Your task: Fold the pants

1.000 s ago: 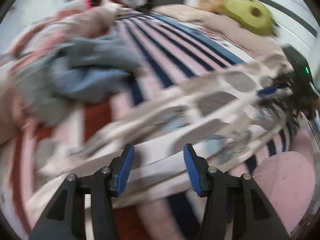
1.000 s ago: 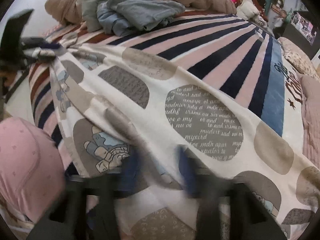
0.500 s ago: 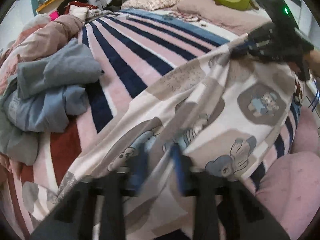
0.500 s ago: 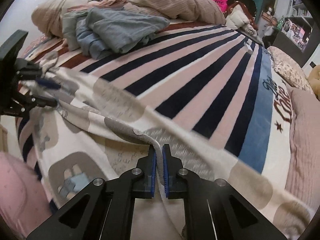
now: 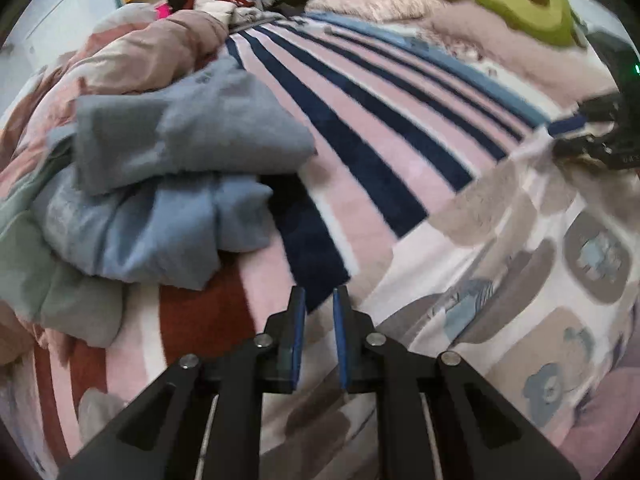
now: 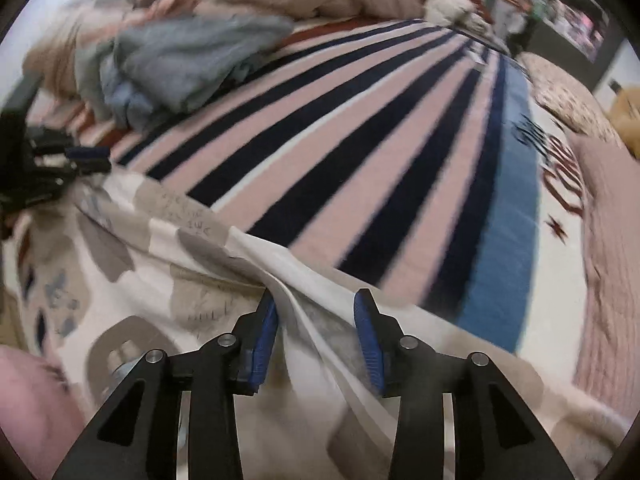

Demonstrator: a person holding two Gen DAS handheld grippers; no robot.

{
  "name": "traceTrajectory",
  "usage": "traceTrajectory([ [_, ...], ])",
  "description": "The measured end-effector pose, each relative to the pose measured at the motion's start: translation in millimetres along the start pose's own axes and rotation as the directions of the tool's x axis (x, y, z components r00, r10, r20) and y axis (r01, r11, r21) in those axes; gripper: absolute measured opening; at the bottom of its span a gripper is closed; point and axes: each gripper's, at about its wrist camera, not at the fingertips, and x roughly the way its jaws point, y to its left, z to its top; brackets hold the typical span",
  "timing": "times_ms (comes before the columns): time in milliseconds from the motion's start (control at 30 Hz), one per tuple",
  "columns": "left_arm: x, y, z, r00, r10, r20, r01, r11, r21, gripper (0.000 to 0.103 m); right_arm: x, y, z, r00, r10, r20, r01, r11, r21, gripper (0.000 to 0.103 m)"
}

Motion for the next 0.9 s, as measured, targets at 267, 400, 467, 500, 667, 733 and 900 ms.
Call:
traceTrajectory([
  [267, -41, -32, -15, 0.992, -0.117, 0.049, 0.116, 0.993, 0.023, 0.043, -80, -52, -74, 0.985, -0.158, -0.065, 0.162, 0.985, 0.059, 0.049],
  [400, -28, -63, -25, 0.993, -0.116, 0.014, 0.115, 0.992, 0.053, 0.045, -82, -58, -115, 0.978, -0.177, -0.112, 0.182, 0.983, 0.031, 0.054],
  [467, -16, -74, -26, 0.999, -0.044, -0.003, 0.044, 0.995, 0.084, 0.046, -75, -60, -126, 0.962, -0.238, -0.135, 0.239, 0.971, -0.012, 0.054],
  [500, -12, -78, -27, 1.0, -0.013, -0.003, 0.013, 0.995, 0.099, 0.046, -71, -60, -131, 0.95, -0.276, -0.145, 0.273, 0.961, -0.04, 0.054],
  [667, -6, -75, -16, 0.999, 0.052, 0.011, -0.053, 0.996, 0.071, 0.04, -72, -66, -137, 0.896, -0.435, -0.083, 0.428, 0.899, -0.09, 0.011],
  [733, -2, -72, -9, 0.996, 0.088, 0.007, -0.088, 0.993, 0.073, 0.013, -76, -75, -131, 0.91, -0.41, -0.066, 0.408, 0.912, -0.041, 0.003],
  [900, 12, -63, 3, 0.994, 0.11, 0.0, -0.109, 0.992, 0.068, 0.006, -77, -97, -104, 0.905, -0.425, -0.024, 0.425, 0.905, -0.008, 0.003],
])
